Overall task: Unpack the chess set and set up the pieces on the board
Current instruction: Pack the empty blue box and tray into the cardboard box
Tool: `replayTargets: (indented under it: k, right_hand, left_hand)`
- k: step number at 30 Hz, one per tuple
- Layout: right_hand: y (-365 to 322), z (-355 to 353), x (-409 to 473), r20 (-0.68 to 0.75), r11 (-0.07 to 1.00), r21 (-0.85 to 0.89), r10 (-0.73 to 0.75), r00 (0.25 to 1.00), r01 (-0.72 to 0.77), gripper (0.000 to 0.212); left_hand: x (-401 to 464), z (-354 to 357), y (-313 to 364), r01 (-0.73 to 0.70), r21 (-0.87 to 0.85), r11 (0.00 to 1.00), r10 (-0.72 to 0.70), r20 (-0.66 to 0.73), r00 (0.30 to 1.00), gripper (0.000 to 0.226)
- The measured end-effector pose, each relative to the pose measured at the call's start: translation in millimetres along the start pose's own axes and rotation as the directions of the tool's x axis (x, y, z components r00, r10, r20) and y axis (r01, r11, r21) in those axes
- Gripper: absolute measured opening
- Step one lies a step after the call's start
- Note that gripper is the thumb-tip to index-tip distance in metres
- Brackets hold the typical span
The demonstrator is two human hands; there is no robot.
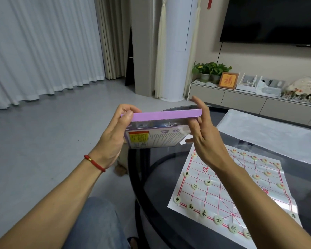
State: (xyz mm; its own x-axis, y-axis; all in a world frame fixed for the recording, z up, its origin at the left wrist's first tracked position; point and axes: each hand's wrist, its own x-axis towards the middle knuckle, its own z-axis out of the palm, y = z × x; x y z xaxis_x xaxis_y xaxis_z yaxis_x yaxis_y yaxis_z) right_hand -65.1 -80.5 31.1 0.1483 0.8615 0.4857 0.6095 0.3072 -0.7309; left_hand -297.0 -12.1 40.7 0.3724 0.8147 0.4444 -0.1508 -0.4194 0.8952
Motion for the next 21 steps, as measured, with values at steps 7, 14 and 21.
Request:
replayTargets:
  k: [7,14,21]
  right_hand:
    - [5,-8,1,0.126,0.99,0.136,0.008,0.992,-0.025,0.052]
    - [7,-14,2,0.208,0.996,0.087,-0.023,0.978,0.004,0.079]
    - [9,-13,0,0.187,0.996,-0.029,-0.082,0.979,0.089,0.056]
  left_hand:
    - [-1,-2,-3,-0.005,0.024,1.0,0.004,0.04,0.999,0.018]
    - [-4,-6,0,-0.05,0.158,0.986,0.036,0.095,0.995,0.023]
    - [-7,-12,-2,-0.069,0.172,0.983,0.044,0.143,0.989,0.022]
